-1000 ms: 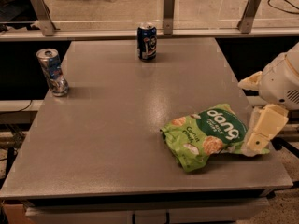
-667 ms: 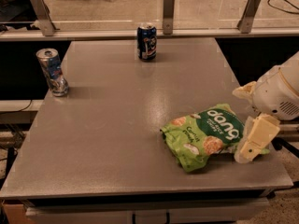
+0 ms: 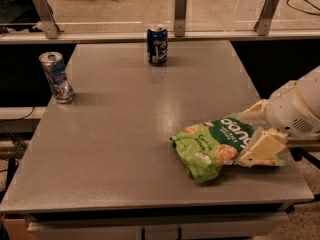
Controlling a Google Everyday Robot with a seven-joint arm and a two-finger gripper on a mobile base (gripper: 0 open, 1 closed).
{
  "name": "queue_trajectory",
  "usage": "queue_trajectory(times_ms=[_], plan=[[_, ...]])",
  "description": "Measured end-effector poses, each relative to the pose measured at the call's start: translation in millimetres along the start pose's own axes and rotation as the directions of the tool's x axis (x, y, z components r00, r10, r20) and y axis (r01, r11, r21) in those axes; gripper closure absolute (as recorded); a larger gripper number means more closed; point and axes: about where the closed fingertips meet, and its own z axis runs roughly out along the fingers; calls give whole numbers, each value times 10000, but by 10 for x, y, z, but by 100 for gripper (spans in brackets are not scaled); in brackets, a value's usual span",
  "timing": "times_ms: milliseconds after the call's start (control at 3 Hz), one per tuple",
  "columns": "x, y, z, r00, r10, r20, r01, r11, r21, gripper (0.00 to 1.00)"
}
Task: Move green rice chip bag near pepsi can
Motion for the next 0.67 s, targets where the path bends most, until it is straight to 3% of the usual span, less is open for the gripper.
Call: queue_trajectory(times_ms=[333, 667], plan=[[-41, -65, -90, 9998, 11, 206, -18, 9994, 340, 64], [-124, -226, -310, 9994, -88, 349, 51, 9942, 1073, 87]])
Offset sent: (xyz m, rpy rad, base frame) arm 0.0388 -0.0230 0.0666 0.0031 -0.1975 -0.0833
